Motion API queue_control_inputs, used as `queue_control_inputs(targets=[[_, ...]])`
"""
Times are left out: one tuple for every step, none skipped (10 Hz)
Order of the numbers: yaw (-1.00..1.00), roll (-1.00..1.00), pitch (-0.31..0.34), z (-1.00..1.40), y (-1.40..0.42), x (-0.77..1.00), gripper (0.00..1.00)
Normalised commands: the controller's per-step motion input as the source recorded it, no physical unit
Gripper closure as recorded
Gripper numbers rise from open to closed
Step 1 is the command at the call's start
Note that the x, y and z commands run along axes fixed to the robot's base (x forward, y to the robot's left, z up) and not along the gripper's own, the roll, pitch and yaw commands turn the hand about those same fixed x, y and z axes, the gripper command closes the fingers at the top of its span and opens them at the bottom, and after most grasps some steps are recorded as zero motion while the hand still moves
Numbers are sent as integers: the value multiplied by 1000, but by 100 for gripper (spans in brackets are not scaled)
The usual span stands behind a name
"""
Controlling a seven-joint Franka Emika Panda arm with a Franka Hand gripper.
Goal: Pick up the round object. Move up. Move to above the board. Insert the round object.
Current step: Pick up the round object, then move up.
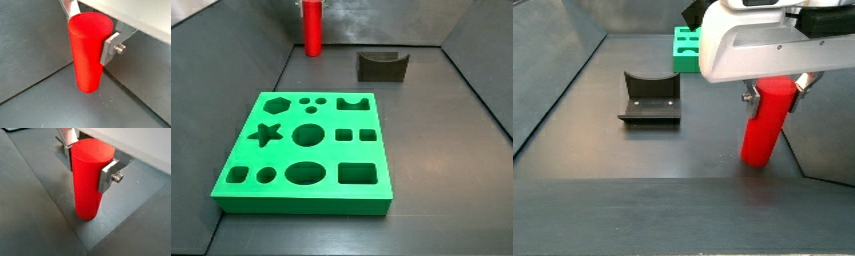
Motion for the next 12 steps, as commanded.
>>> queue_control_inputs(targets=[[0, 0, 0, 0, 0, 0, 100], [0, 0, 0, 0, 0, 0, 100], [0, 0, 0, 0, 0, 0, 100], [0, 0, 0, 0, 0, 0, 100], [0, 0, 0, 0, 0, 0, 100], [0, 0, 0, 0, 0, 0, 100], [0, 0, 0, 833, 0, 0, 100], [-16, 1, 15, 797, -13, 16, 100], [-17, 8, 31, 726, -8, 7, 100], [-13, 27, 61, 543, 3, 2, 100], [-7, 44, 88, 345, 8, 3, 100], [-1, 56, 107, 199, 10, 2, 100]])
